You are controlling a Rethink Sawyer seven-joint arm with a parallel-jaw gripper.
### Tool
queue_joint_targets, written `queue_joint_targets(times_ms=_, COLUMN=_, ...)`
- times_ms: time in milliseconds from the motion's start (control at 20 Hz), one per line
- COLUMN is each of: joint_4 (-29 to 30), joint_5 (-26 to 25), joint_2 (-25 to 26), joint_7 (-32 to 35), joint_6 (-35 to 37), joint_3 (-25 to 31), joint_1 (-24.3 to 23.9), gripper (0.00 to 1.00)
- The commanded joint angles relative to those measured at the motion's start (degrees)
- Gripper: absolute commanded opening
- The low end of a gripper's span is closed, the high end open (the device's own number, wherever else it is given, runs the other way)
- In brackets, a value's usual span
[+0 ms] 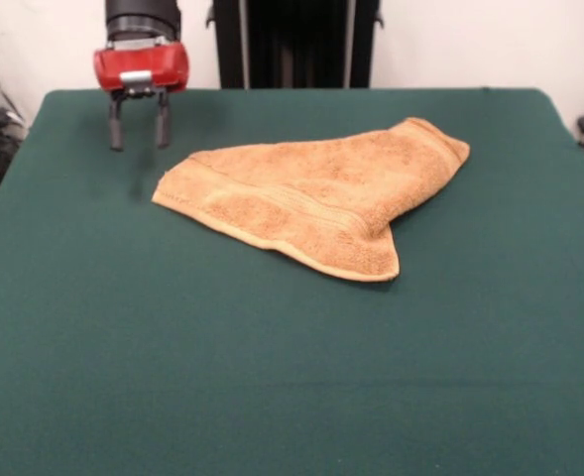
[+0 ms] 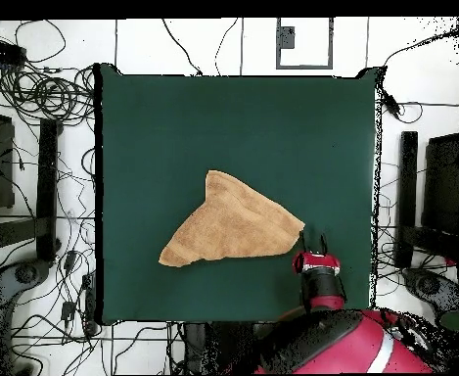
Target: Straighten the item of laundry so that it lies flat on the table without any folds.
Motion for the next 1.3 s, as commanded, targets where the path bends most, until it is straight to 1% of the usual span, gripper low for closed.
queue_joint_targets(times_ms=50, joint_4=-9.4, joint_5=-13.8, joint_2=6.5, joint_7=10.5, joint_6=7.4, joint_3=8.7, joint_1=2.0, gripper=1.0)
queue_joint_targets(times_ms=100, joint_4=-9.7, joint_5=-15.3, joint_2=6.9, joint_7=12.3, joint_6=7.3, joint_3=9.5, joint_1=1.8, gripper=1.0)
queue_joint_targets(times_ms=150, joint_4=-10.3, joint_5=-18.4, joint_2=7.5, joint_7=16.1, joint_6=7.2, joint_3=10.9, joint_1=1.7, gripper=1.0)
queue_joint_targets(times_ms=300, joint_4=-10.7, joint_5=-21.9, joint_2=8.0, joint_7=20.2, joint_6=6.8, joint_3=12.9, joint_1=1.5, gripper=1.0)
queue_joint_targets(times_ms=450, joint_4=-11.0, joint_5=-23.8, joint_2=8.5, joint_7=22.1, joint_6=6.3, joint_3=14.3, joint_1=1.4, gripper=1.0)
queue_joint_targets(times_ms=600, joint_4=-11.0, joint_5=-25.7, joint_2=8.0, joint_7=25.0, joint_6=6.4, joint_3=15.0, joint_1=1.8, gripper=1.0)
queue_joint_targets(times_ms=900, joint_4=-10.0, joint_5=-26.0, joint_2=6.9, joint_7=27.4, joint_6=7.1, joint_3=15.3, joint_1=2.3, gripper=1.0)
queue_joint_targets(times_ms=1000, joint_4=-9.2, joint_5=-25.3, joint_2=6.6, joint_7=28.5, joint_6=7.3, joint_3=15.3, joint_1=2.0, gripper=1.0)
queue_joint_targets(times_ms=1100, joint_4=-7.7, joint_5=-21.9, joint_2=6.3, joint_7=27.4, joint_6=7.7, joint_3=15.0, joint_1=0.8, gripper=1.0)
queue_joint_targets(times_ms=1150, joint_4=-6.6, joint_5=-18.8, joint_2=6.4, joint_7=26.3, joint_6=7.8, joint_3=14.9, joint_1=-0.4, gripper=1.0)
queue_joint_targets(times_ms=1200, joint_4=-6.2, joint_5=-17.4, joint_2=6.4, joint_7=25.5, joint_6=7.6, joint_3=14.7, joint_1=-0.9, gripper=1.0)
queue_joint_targets(times_ms=1250, joint_4=-5.3, joint_5=-14.4, joint_2=6.5, joint_7=23.9, joint_6=7.1, joint_3=14.4, joint_1=-1.9, gripper=1.0)
queue_joint_targets(times_ms=1300, joint_4=-5.1, joint_5=-13.5, joint_2=6.6, joint_7=23.5, joint_6=7.2, joint_3=14.2, joint_1=-2.0, gripper=1.0)
